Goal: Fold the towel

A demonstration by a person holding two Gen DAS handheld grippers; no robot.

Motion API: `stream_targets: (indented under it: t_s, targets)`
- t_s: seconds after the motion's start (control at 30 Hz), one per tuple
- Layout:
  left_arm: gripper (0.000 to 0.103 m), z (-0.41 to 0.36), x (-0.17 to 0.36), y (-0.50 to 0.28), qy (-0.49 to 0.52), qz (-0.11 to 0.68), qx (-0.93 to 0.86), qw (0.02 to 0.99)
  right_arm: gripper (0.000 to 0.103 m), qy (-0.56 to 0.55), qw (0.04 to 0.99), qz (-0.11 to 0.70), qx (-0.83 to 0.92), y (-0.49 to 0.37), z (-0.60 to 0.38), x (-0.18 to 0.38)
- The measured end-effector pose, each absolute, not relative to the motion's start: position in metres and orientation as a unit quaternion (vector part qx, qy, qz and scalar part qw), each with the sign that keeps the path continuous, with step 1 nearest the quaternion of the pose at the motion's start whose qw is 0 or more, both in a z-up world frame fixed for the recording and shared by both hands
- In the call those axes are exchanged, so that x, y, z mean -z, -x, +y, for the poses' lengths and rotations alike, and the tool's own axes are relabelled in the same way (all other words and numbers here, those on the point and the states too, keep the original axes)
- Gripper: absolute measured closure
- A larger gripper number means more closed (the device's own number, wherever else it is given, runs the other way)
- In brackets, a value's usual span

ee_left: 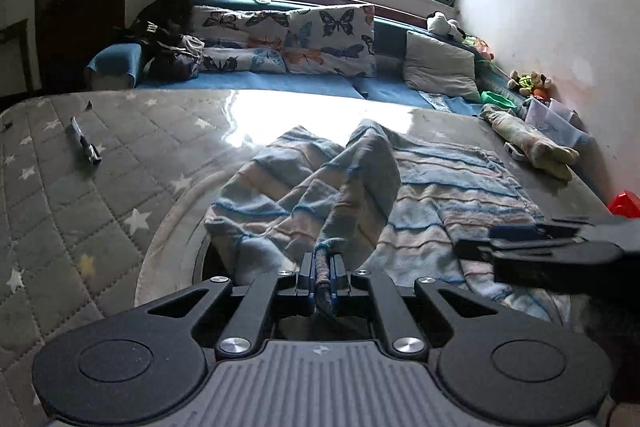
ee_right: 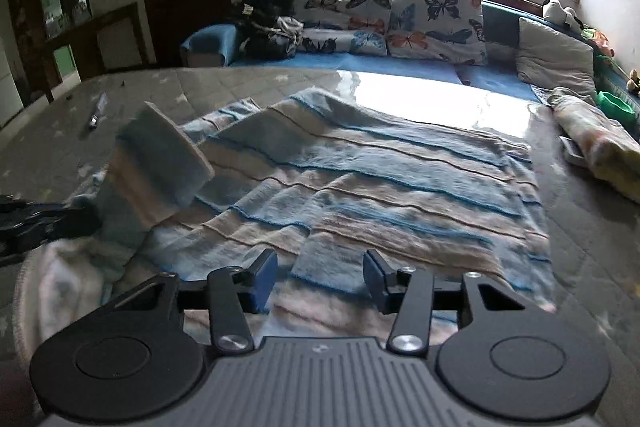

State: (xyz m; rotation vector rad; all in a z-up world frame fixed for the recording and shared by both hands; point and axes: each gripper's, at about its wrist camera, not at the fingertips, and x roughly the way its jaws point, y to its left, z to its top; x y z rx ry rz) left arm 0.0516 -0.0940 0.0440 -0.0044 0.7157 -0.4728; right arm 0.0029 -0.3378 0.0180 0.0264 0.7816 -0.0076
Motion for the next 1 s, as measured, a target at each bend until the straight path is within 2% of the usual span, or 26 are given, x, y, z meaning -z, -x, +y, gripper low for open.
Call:
stream_targets:
  t_s: [0.1,0.2,0.27,0.33,0.5,0.8,0.9,0.93,1.0]
  targets:
    - [0.091,-0.094,-0.043,-0.051,-0.007,0.348,0.233,0.908,0.065,-0.009,0.922,0.388,0.004,-0.010,-0.335,-0.011]
    - [0.087,-0.101,-0.046,-0.049,-0.023,0.344,0.238,0.908,0.078,0.008,0.923,0.386,0.009,-0.008,-0.333,-0.009]
    - [0.078,-0.107,-0.049,-0.048,-0.033,0.337,0.245,0.908,0.085,0.006,0.923,0.385,0.012,-0.006,-0.336,-0.010]
    - [0.052,-0.116,-0.051,-0.048,-0.046,0.333,0.251,0.908,0.094,-0.005,0.923,0.383,0.017,-0.003,-0.343,-0.012]
    - [0.051,-0.142,-0.055,-0.052,-0.085,0.323,0.267,0.904,0.098,-0.018,0.928,0.371,0.026,0.007,-0.354,-0.019]
    - [0.053,-0.190,-0.044,-0.077,-0.143,0.339,0.268,0.890,0.099,-0.045,0.938,0.342,0.037,0.031,-0.374,-0.036]
    - [0.086,-0.188,-0.037,-0.088,-0.135,0.354,0.259,0.888,0.099,-0.055,0.941,0.331,0.042,0.042,-0.382,-0.044]
    - [0.091,-0.183,-0.036,-0.089,-0.127,0.358,0.257,0.889,0.099,-0.058,0.942,0.327,0.045,0.046,-0.384,-0.046]
    - [0.095,-0.170,-0.038,-0.088,-0.105,0.359,0.252,0.892,0.099,-0.064,0.944,0.318,0.055,0.058,-0.391,-0.051]
